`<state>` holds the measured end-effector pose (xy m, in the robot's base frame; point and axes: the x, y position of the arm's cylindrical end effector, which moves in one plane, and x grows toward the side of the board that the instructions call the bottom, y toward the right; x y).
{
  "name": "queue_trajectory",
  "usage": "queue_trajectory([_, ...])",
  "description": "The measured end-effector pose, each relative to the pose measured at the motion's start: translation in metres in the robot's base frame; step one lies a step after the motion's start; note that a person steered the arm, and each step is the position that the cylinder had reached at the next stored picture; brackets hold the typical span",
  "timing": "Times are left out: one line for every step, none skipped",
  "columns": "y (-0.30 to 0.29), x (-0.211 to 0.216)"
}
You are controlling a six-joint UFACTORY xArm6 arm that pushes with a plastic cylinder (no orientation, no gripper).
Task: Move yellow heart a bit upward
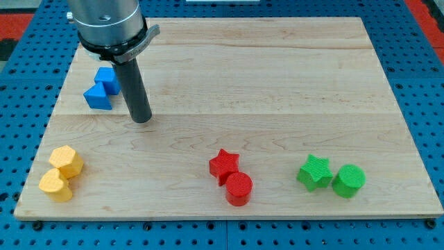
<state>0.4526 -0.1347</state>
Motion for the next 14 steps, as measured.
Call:
queue_trajectory([0.0,0.0])
queue_trajectory([0.001,0.0])
queue_trajectory([0.001,-0.003])
queue_trajectory([-0.001,-0.008])
queue_trajectory([-0.004,-0.011])
queue_trajectory([-0.004,-0.015])
queue_trajectory([-0.004,-0.015])
queue_trajectory([-0.004,-0.015])
queue_trajectory([-0.005,-0.015])
queue_trajectory([-0.005,-0.013])
queue_trajectory([-0.005,-0.017])
queue_trajectory([-0.005,-0.024])
queue_trajectory([-0.004,-0.026])
queue_trajectory([0.002,-0.015])
